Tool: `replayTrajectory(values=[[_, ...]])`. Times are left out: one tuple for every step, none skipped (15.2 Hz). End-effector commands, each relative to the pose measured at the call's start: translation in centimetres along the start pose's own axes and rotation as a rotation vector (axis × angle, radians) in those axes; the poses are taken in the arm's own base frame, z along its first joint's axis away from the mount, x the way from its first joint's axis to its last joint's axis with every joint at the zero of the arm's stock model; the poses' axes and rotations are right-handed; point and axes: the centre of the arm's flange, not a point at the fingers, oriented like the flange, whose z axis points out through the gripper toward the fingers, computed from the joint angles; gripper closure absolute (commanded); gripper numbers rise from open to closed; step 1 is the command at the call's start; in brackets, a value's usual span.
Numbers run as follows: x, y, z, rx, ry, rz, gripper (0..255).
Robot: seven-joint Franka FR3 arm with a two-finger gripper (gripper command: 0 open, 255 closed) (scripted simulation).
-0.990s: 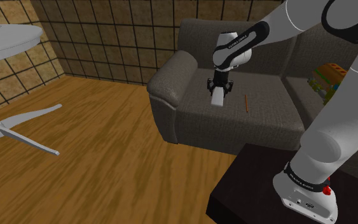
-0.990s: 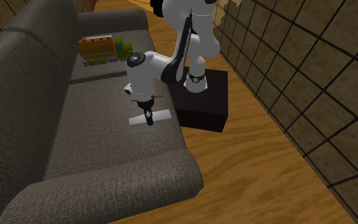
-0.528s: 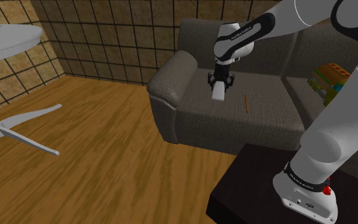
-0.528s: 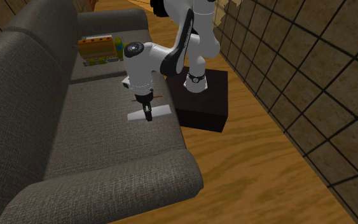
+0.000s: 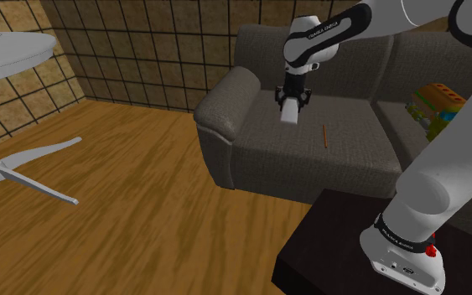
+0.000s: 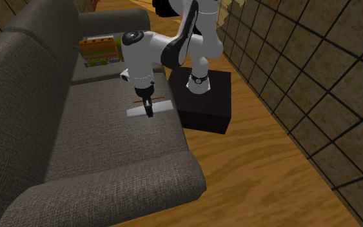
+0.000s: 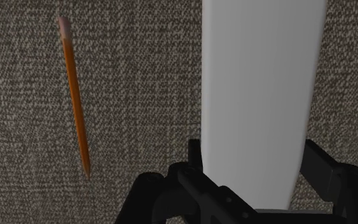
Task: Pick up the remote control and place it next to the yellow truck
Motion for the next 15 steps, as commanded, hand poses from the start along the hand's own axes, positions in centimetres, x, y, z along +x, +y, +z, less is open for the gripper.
replayTrajectory(values=[[0.0, 0.0, -1.1, 0.000, 0.000, 0.000, 255], [0.0, 0.0, -1.6, 0.000, 0.000, 0.000, 255], [0.0, 0.0, -2.2, 0.000, 0.000, 0.000, 255], [0.0, 0.0, -2.7, 0.000, 0.000, 0.000, 255], [0.0, 0.0, -3.2, 0.000, 0.000, 0.000, 255], [0.0, 0.0, -3.7, 0.000, 0.000, 0.000, 255], [0.0, 0.0, -4.3, 0.000, 0.000, 0.000, 255], [0.0, 0.0, -4.8, 0.000, 0.000, 0.000, 255], [0.0, 0.0, -5.3, 0.000, 0.000, 0.000, 255], [0.0, 0.0, -5.9, 0.000, 0.000, 0.000, 255], [0.0, 0.0, -6.4, 0.000, 0.000, 0.000, 255], [0.0, 0.0, -6.9, 0.000, 0.000, 0.000, 255], [0.0, 0.1, -7.4, 0.000, 0.000, 0.000, 255], [0.0, 0.1, -8.0, 0.000, 0.000, 0.000, 255], [0.0, 0.1, -8.5, 0.000, 0.000, 0.000, 255]])
